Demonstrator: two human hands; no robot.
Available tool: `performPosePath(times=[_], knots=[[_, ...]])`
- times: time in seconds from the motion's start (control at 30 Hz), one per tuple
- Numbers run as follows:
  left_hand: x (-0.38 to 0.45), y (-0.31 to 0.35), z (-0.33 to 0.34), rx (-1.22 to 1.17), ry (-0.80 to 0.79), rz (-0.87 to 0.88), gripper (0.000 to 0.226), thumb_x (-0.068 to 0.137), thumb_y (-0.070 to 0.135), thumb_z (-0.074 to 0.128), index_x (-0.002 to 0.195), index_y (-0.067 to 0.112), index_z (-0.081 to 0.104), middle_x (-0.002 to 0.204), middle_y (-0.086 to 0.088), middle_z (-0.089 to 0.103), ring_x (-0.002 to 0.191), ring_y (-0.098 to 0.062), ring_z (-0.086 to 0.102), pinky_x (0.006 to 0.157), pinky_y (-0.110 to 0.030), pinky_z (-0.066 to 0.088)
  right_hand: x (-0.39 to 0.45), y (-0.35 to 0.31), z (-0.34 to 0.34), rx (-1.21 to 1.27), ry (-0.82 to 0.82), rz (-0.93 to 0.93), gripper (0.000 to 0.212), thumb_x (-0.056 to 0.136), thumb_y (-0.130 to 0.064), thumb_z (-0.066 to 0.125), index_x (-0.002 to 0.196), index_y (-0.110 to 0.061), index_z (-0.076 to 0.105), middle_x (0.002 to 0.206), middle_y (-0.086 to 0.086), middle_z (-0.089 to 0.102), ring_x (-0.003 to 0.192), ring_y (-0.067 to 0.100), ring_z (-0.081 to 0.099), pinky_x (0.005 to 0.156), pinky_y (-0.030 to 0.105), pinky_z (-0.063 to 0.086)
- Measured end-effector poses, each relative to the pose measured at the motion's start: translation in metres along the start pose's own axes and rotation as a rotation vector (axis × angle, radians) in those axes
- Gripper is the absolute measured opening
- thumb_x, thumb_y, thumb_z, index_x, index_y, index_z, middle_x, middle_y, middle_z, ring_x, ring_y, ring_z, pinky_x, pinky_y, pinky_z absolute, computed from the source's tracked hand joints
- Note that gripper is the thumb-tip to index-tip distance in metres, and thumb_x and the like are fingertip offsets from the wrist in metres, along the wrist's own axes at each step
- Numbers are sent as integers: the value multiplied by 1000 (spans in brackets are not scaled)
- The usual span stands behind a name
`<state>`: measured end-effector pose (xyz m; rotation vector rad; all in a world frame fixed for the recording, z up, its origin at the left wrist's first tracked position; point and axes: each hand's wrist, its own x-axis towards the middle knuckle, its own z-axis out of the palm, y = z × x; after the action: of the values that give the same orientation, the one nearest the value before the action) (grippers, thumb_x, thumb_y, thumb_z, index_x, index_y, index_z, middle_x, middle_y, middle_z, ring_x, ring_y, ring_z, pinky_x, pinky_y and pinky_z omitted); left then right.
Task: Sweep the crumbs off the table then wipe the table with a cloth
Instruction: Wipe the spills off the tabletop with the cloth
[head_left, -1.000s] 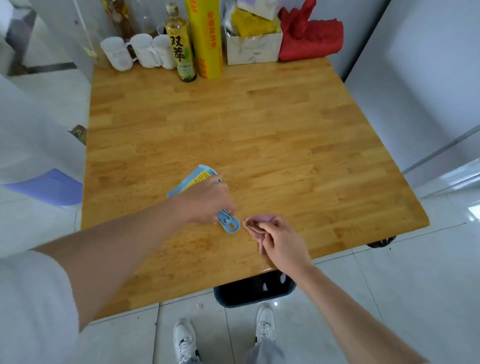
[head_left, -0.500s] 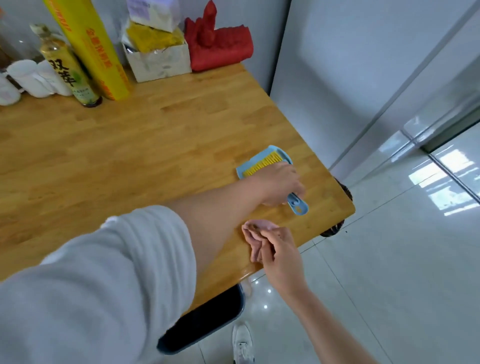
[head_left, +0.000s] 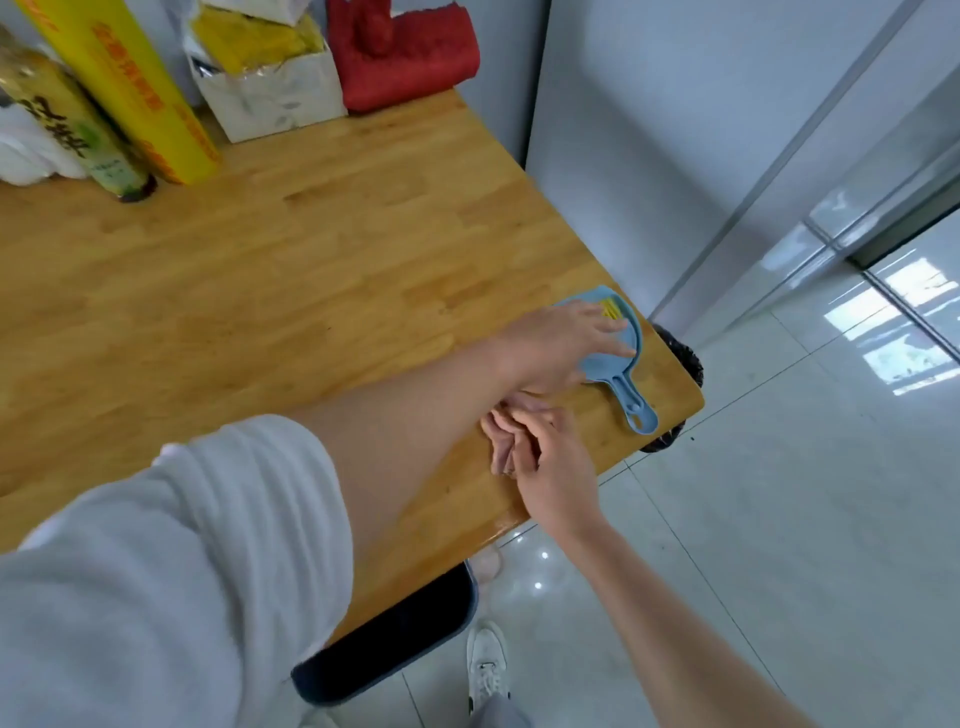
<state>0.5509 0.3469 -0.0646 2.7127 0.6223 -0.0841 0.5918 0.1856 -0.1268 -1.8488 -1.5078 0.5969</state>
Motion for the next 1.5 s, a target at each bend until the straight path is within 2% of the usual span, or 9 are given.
performPosePath(times=[0.13,0.23,0.4,0.63,0.87,1.07,1.13,1.3,1.5], knots=[[-95,-61,-18,-98,-4,-295,56,93,23,66,145,34,50,159,4,37,148,-21,29,116,-34,27,4,-18,11,-78,-21,18,37,95,-4,56,114,-34,69,111,-25,47,84,-20,56,61,5,43],[-176,-91,-12,-123,-29,-494,53,94,29,66,145,30,51,156,-4,41,144,-25,34,116,-37,30,-9,-49,48,-152,-163,80,31,96,-17,51,114,-36,67,118,-9,51,76,0,61,68,26,55],[-303,-111,16,-153,-149,-774,57,99,44,57,151,37,38,162,-6,25,149,-30,23,117,-49,31,-65,-95,89,-191,-702,-494,36,95,-41,35,120,-41,61,113,-30,36,74,-7,56,64,15,51],[-446,-124,35,-181,-215,-1006,60,99,52,51,154,42,28,166,-2,7,152,-32,7,115,-54,33,-7,-84,82,-181,-10,302,36,102,-21,53,129,-43,57,120,1,62,66,0,65,56,27,57],[-492,-121,46,-233,-210,-1058,76,93,60,57,157,45,17,167,-1,0,151,-34,7,116,-51,34,-117,-150,158,-169,-770,-534,28,99,-29,53,121,-44,60,117,-35,42,79,-8,64,68,3,48],[-496,-124,55,-179,-228,-1016,83,93,60,57,157,48,5,167,1,-9,153,-34,-1,109,-51,42,-41,-134,122,-259,-10,340,38,103,-20,51,138,-36,56,119,3,55,65,12,66,59,29,56],[-499,-125,54,-173,-226,-1003,83,93,60,56,157,48,4,168,0,-9,153,-35,-1,108,-52,42,-79,-160,155,-245,-52,225,40,102,-19,52,136,-39,54,124,2,51,69,6,62,57,20,51],[-508,-121,45,-225,-267,-981,82,97,57,52,158,44,-1,167,-4,-15,154,-35,-4,115,-55,34,-171,-191,181,-167,-742,-378,37,97,-25,47,124,-48,57,124,-37,42,78,-8,63,65,10,52],[-559,-112,47,-276,-342,-1151,102,86,60,67,156,49,-6,165,-12,-19,148,-53,-2,114,-58,35,-96,-149,92,-334,-161,354,38,104,-17,49,137,-35,55,124,8,53,72,8,64,50,25,49]])
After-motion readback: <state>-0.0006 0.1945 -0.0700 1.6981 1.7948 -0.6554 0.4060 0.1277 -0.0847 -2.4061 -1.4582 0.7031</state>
